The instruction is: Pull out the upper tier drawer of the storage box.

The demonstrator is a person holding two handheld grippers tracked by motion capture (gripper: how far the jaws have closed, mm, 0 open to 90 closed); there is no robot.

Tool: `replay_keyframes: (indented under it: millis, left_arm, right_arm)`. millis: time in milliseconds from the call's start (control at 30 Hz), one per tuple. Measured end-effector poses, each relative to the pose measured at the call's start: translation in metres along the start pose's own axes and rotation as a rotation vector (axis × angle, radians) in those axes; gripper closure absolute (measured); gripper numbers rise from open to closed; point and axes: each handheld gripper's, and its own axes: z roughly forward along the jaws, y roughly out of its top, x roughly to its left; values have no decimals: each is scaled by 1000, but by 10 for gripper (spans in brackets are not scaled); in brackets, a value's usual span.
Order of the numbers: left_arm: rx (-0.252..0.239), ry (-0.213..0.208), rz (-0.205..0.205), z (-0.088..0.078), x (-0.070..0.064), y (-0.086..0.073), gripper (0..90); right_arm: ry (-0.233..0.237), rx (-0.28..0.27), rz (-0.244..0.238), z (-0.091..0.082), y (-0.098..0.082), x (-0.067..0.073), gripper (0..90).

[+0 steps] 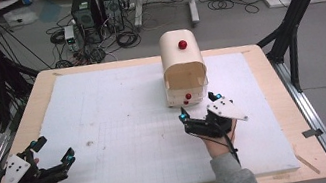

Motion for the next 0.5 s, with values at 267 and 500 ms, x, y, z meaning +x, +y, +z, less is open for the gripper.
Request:
replay_keyframes:
  millis: [267, 500]
  left_arm:
    - [5, -17, 0, 0, -6, 2, 17]
    - [11, -43, 5, 1, -11, 2, 17]
  right_arm:
    - [121, 6, -10, -22, -5, -35, 0]
    - [203, -14, -8, -45, -10, -62, 0]
